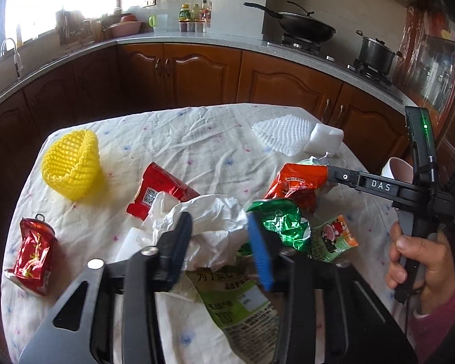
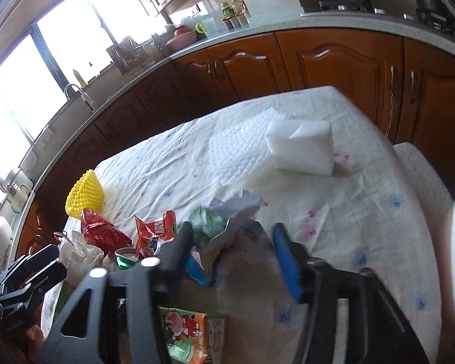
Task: Collect trash
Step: 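Grasp the crumpled white tissue with the left tool while the right tool grasps the crumpled foil wrapper, then carry the tissue and foil wrapper in both tools over the pink bin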
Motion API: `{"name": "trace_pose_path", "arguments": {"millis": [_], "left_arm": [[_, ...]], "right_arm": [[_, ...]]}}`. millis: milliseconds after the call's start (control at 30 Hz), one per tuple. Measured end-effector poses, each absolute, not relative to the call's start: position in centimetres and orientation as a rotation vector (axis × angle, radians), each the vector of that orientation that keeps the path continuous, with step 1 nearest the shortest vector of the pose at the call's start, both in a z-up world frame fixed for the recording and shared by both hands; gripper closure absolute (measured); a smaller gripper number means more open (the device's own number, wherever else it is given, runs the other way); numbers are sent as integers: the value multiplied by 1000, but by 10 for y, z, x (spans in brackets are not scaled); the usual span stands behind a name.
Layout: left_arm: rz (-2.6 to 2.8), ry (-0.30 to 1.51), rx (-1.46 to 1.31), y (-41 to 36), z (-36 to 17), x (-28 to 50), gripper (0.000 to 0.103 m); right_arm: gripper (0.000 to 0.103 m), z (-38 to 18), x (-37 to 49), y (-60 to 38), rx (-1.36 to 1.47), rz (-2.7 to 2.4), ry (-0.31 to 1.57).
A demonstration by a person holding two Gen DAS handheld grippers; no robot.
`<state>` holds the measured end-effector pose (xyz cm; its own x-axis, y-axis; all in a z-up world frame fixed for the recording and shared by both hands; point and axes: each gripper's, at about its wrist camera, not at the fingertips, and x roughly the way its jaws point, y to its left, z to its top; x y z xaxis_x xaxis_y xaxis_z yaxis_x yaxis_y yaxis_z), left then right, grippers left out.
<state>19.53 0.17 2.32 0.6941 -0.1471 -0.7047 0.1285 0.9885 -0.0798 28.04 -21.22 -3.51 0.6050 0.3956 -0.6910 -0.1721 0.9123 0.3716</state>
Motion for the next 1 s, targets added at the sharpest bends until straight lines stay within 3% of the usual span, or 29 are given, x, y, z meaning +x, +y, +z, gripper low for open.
{"name": "trace_pose_path", "arguments": {"millis": [33, 67, 100, 400, 833, 933, 967, 1000], "left_arm": [[-164, 784, -25, 1, 24, 195, 94], [-181, 784, -34, 1, 25, 194, 99], [-193, 782, -40, -1, 27, 193, 100], [-195, 701, -2, -9, 47, 177, 102], [-242, 626, -36, -16, 79, 161, 102], [-243, 620, -33, -21, 82, 159, 102], [-242, 621, -34, -21, 82, 158, 102], [-242, 624, -34, -21, 82, 159, 102]], "right_arm": [[69, -36, 280, -213, 288, 337, 861], [80, -36, 280, -214, 289, 340, 856], [97, -35, 279, -214, 289, 346, 854], [103, -7, 258, -219, 269, 362, 763], [103, 32, 220, -252, 295, 324, 649], [84, 24, 223, -254, 330, 319, 681], [57, 21, 225, -253, 326, 320, 697], [40, 17, 227, -249, 323, 328, 702]]}}
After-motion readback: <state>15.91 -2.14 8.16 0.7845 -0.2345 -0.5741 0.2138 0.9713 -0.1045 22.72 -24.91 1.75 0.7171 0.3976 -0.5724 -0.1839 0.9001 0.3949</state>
